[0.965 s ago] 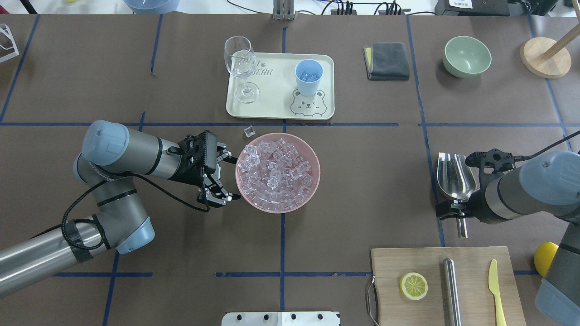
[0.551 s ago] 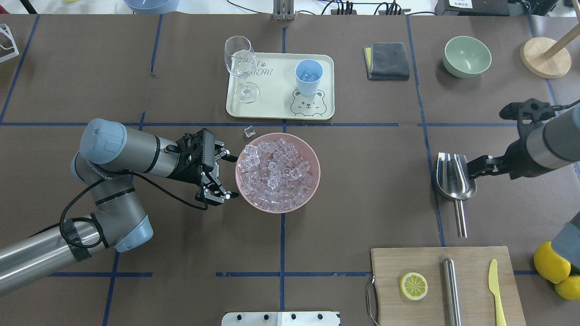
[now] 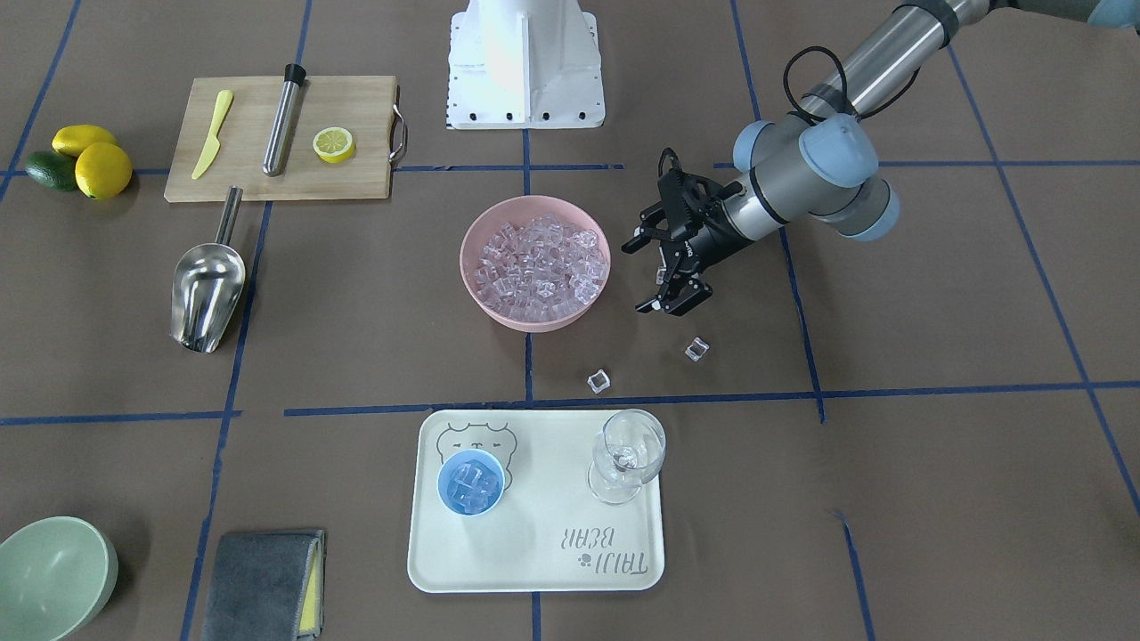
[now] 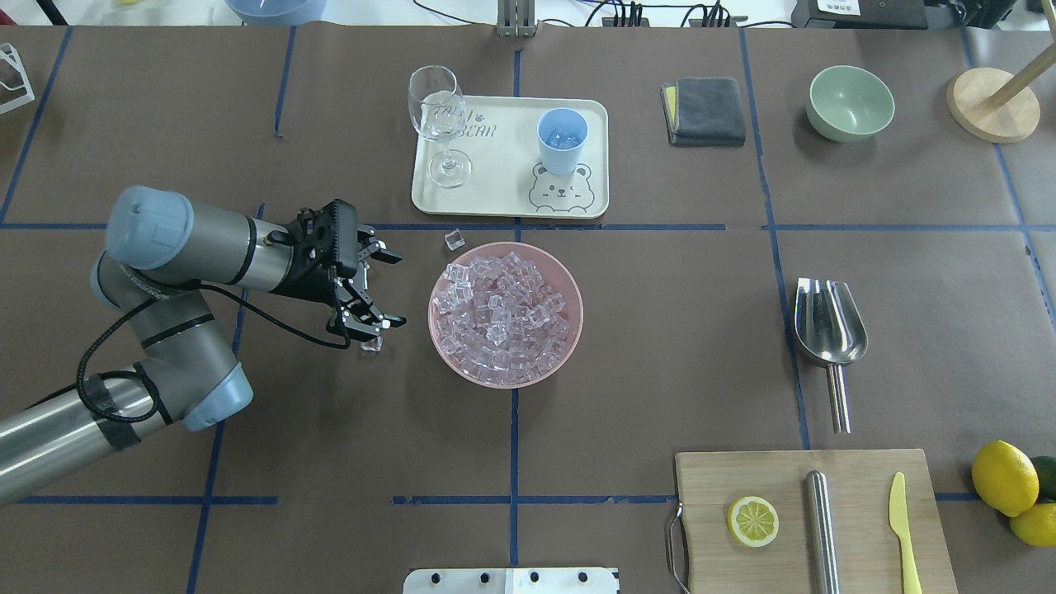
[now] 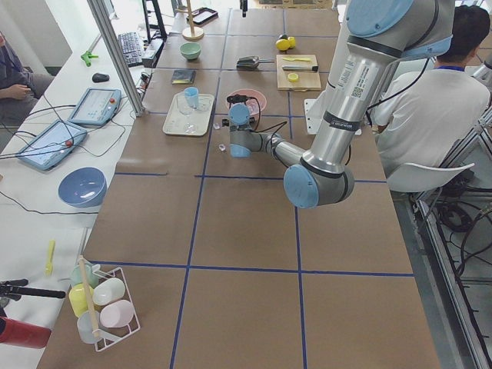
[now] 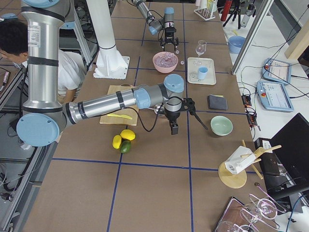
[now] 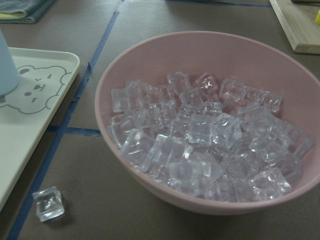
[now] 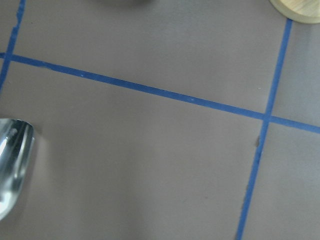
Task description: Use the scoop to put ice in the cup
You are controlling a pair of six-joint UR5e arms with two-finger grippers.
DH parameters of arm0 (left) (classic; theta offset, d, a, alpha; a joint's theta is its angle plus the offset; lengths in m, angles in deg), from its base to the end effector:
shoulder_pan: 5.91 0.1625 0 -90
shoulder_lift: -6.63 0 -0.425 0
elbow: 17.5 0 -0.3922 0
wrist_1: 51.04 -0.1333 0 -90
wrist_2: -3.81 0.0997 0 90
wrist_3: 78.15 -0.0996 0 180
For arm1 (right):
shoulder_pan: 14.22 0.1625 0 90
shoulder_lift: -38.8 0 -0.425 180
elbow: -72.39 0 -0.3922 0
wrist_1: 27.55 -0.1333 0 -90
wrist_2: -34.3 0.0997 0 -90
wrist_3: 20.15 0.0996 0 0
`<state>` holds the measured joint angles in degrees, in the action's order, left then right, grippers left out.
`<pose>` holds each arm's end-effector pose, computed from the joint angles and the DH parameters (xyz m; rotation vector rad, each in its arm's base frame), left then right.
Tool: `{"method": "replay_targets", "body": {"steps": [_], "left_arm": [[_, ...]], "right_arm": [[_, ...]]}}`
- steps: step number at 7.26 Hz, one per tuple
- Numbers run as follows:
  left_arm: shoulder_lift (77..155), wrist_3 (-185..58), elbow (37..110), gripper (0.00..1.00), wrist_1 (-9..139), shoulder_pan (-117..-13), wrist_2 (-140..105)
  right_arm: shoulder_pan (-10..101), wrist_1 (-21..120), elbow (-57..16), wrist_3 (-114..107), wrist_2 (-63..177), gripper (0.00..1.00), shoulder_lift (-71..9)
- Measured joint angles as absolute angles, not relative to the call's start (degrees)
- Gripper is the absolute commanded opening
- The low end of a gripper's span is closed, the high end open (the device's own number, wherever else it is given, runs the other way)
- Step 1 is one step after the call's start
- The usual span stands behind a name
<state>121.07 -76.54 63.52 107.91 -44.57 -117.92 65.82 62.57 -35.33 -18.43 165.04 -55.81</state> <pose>0.4554 -0.4679 0.3539 1.1462 1.1020 1.0947 -0.0126 -0.4668 0.5483 0.1442 -0.7277 -0.2178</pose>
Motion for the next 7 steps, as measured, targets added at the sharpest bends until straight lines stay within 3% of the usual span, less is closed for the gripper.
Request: {"method": "replay_targets", "body": {"steps": [3,7], "left_arm": [[117.6,-77.3,64.2,1.0,103.6,-54.1,-122.9],[111.6,-94.4,68.4,1.0,82.2,-72.2,-128.6]], "right_arm": [[76.8,64.1,-29.9,-35.1,167.2,1.0,-59.1],[77.9,64.2,-29.4,-36.0,168.0,1.0,-60.2]]}}
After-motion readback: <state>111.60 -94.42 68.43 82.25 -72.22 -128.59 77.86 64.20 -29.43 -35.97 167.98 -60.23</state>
